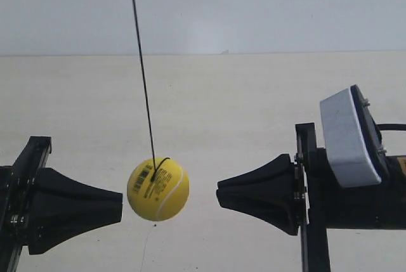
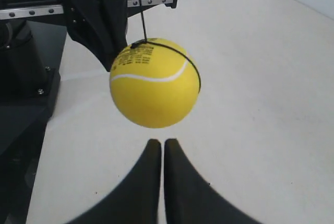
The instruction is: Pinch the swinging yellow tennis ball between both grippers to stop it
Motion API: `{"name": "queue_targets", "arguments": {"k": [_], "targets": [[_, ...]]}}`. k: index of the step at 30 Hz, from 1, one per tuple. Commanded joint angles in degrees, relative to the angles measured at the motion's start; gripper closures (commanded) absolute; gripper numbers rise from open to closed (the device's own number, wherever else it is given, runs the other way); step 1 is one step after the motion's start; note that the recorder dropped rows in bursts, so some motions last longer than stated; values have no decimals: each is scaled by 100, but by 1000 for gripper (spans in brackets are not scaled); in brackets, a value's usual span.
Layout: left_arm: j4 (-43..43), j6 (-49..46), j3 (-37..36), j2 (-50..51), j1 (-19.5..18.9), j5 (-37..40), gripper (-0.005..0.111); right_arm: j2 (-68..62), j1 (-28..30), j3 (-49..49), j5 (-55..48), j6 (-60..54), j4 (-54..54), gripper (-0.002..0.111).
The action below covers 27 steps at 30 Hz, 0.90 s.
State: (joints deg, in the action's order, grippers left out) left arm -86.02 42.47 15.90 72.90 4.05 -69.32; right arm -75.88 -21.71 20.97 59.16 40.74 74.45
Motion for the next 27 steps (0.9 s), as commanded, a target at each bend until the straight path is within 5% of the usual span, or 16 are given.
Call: {"name": "queue_targets", "arguments": {"k": [1, 13, 27], "targets": [[9, -22, 17, 7, 50, -64, 102, -1, -24, 31, 118, 48, 74, 108], [308, -220, 17, 7, 50, -64, 102, -1, -37, 31, 393, -56, 27, 108], [308, -220, 17, 7, 64, -64, 102, -11, -956, 308, -525, -37, -155, 108]]}}
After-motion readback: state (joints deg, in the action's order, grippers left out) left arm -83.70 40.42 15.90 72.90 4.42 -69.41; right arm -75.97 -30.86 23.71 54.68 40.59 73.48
